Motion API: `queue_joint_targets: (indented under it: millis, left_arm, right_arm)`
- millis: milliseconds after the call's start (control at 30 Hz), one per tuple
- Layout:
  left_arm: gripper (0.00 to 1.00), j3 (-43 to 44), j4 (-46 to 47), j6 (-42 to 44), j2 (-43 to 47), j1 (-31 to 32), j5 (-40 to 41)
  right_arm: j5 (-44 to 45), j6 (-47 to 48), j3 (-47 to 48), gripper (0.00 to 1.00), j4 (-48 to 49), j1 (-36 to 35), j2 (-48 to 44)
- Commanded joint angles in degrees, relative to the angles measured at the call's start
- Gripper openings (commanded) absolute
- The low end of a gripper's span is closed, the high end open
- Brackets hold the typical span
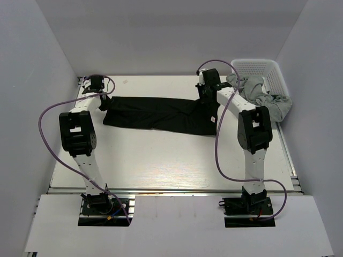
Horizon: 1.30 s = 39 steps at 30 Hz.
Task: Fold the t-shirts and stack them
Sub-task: Fold the other side of the tshirt into a rectangle
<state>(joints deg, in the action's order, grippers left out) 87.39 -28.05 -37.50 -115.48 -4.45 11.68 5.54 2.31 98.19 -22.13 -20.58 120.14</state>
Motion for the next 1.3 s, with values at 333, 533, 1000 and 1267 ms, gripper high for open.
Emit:
queue_joint_targets:
  millis: [333, 533, 1000, 1267]
  left_arm:
    - [1.0, 5.5, -8.8, -1.6, 3.8, -0.3, 0.4]
    - [1.0, -3.5, -0.1, 2.4, 10.8, 0.6, -8.2]
    - [1.0, -3.4, 10.2, 6.9, -1.8, 2.2, -33.6]
    - [1.0, -5.9, 9.0, 6.9, -2.3, 2.2, -30.4]
  right_arm:
    - [-8.6, 0.6, 8.6, 0.9, -0.2, 0.5, 3.9]
    - [-20.4, -4.3, -11.9, 0.9, 7.4, 0.3, -8.8]
    - [-34.3, -7.3, -9.2, 0.9, 11.4, -0.2, -0.2]
    - [-37.2, -8.4, -4.1, 0.9, 13.5, -0.3, 5.7]
